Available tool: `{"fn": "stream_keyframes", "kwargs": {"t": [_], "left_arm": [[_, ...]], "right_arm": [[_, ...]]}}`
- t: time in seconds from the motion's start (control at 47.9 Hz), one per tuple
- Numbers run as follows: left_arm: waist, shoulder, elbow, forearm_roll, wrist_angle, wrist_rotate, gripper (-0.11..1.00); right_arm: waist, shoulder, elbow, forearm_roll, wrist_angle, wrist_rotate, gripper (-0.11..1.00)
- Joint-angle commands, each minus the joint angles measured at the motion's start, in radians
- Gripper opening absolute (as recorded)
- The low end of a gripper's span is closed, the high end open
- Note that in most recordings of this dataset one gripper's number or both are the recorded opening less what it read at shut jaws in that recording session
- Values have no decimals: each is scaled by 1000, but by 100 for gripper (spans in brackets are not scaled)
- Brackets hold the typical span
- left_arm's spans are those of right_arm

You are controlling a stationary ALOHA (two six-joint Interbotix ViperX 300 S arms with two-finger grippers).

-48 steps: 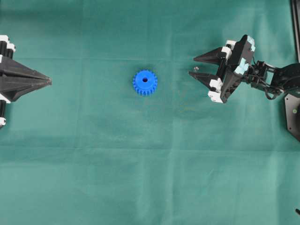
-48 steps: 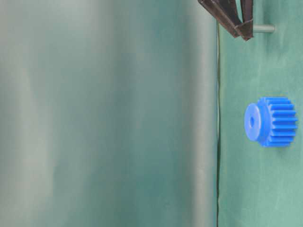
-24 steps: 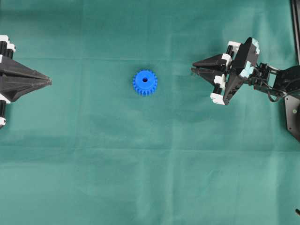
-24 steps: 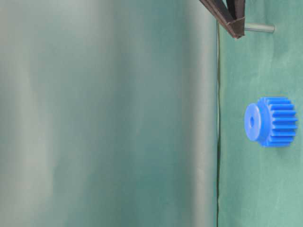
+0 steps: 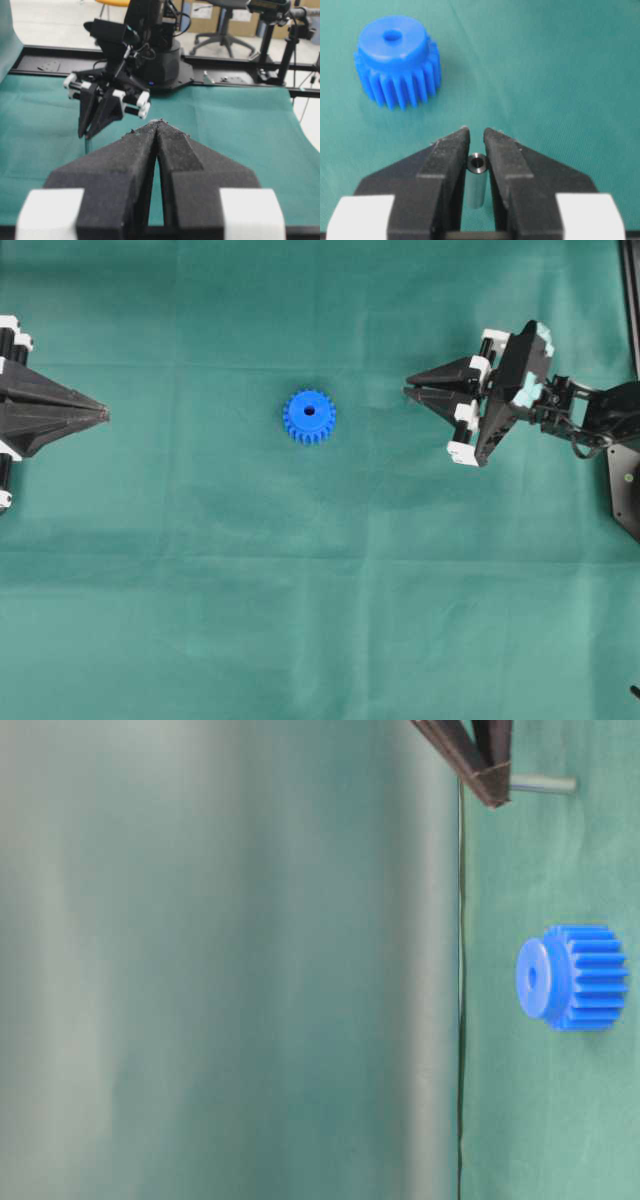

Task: Insert the shaft placed at a random location into the center hole of the small gear at another random location.
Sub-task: 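Lift the shaft and carry it left above the blue gear's hole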

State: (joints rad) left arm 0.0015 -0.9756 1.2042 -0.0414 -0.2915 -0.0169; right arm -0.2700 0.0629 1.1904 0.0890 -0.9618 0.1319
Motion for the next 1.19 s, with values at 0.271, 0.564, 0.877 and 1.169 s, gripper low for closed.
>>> {"fn": "stream_keyframes", "kwargs": {"t": [0.271,0.564,0.877,1.169], "left_arm": [[0,5,-9,-2,-5,-2,-1],[0,8,-9,-2,-5,-2,-1],[0,11,-8,-2,-5,-2,-1],[2,11,-8,-2,-3,-2,-1]], "right_arm": [[0,-301,-38,-2,324,-54,25],[3,-314,-49,-2,341,-58,25],[40,-227,-146,-2,290,-60,25],[98,-86,-333,-26,308,-66,25]]}}
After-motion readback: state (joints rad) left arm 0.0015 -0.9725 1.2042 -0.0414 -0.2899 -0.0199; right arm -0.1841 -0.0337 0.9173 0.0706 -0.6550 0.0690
